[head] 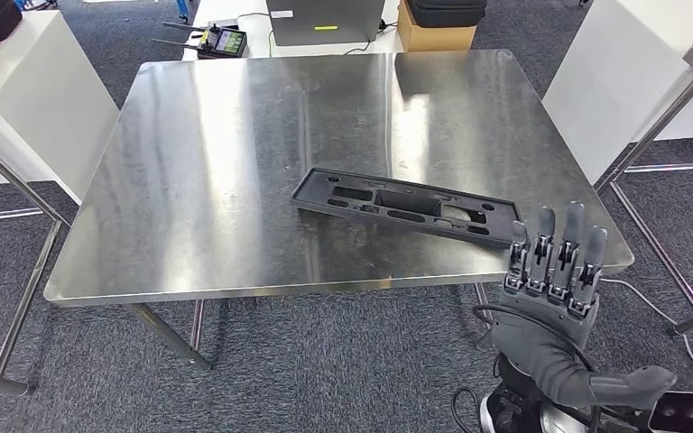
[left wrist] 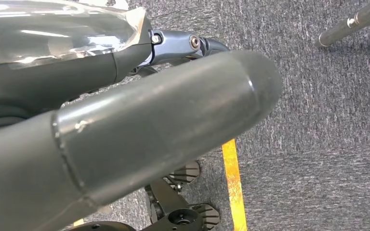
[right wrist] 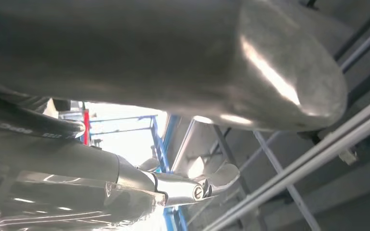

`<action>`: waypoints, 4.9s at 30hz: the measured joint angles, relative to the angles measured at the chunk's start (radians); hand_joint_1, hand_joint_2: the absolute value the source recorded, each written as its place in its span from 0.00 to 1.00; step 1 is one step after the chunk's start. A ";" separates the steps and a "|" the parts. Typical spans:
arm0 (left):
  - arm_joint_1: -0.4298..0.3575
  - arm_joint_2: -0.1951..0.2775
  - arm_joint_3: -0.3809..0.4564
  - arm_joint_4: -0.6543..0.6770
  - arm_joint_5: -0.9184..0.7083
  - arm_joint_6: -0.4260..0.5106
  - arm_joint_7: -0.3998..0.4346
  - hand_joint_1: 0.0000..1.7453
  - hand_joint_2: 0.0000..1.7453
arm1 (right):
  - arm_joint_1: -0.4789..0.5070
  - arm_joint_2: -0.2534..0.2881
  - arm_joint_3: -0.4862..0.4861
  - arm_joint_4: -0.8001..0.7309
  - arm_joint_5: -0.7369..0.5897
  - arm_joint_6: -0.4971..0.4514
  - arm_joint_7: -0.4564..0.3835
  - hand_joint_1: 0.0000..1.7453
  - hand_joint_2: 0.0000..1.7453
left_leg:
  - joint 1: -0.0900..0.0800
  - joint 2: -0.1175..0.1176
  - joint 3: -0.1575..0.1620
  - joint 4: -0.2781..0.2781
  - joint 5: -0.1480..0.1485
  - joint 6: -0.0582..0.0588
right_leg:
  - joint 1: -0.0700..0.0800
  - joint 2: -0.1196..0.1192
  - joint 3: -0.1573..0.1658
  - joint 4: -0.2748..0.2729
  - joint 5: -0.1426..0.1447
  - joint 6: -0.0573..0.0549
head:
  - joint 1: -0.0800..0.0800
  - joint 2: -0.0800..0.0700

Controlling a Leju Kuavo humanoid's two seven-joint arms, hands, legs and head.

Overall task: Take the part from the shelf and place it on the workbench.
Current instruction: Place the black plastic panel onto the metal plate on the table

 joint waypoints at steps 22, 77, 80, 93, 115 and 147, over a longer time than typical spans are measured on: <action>-0.033 -0.007 -0.006 -0.002 -0.027 -0.011 0.025 0.00 0.00 | 0.053 0.047 -0.146 -0.010 -0.016 -0.036 0.000 0.00 0.00 | 0.031 0.006 -0.084 0.206 -0.119 -0.035 | -0.011 -0.002 0.038 0.010 -0.042 -0.009 | 0.002 0.000; -0.048 -0.009 -0.024 -0.002 -0.030 -0.009 0.034 0.00 0.00 | 0.062 0.070 -0.232 0.006 -0.043 -0.037 0.000 0.00 0.00 | -0.005 0.011 -0.085 -0.011 0.111 0.026 | 0.009 -0.015 0.143 0.026 -0.109 0.025 | 0.011 0.000; -0.048 -0.010 -0.025 -0.002 -0.030 -0.009 0.034 0.00 0.00 | 0.062 0.070 -0.232 0.006 -0.043 -0.037 0.000 0.00 0.00 | -0.007 0.011 -0.087 -0.011 0.113 0.024 | 0.013 -0.015 0.156 0.004 -0.113 0.022 | 0.011 0.000; -0.052 -0.011 -0.030 -0.001 -0.040 -0.009 0.035 0.00 0.00 | 0.059 0.074 -0.238 0.007 -0.050 -0.048 0.004 0.00 0.00 | 0.031 -0.003 0.023 0.024 -0.014 -0.053 | -0.004 -0.023 0.011 0.010 0.001 0.014 | 0.002 0.000; -0.059 -0.016 -0.052 -0.001 -0.046 -0.008 0.046 0.00 0.00 | 0.074 0.089 -0.256 0.001 -0.035 -0.054 0.011 0.00 0.00 | 0.016 0.008 -0.209 0.190 -0.020 -0.043 | 0.010 -0.025 0.132 -0.042 -0.086 -0.048 | 0.002 0.000; -0.024 -0.004 -0.051 -0.001 0.005 0.023 -0.001 0.00 0.00 | -0.166 -0.110 -0.381 1.621 0.731 -0.863 0.445 0.00 0.00 | 0.022 0.004 -0.203 0.284 -0.063 -0.046 | 0.012 -0.026 0.106 -0.043 -0.065 -0.045 | 0.001 0.000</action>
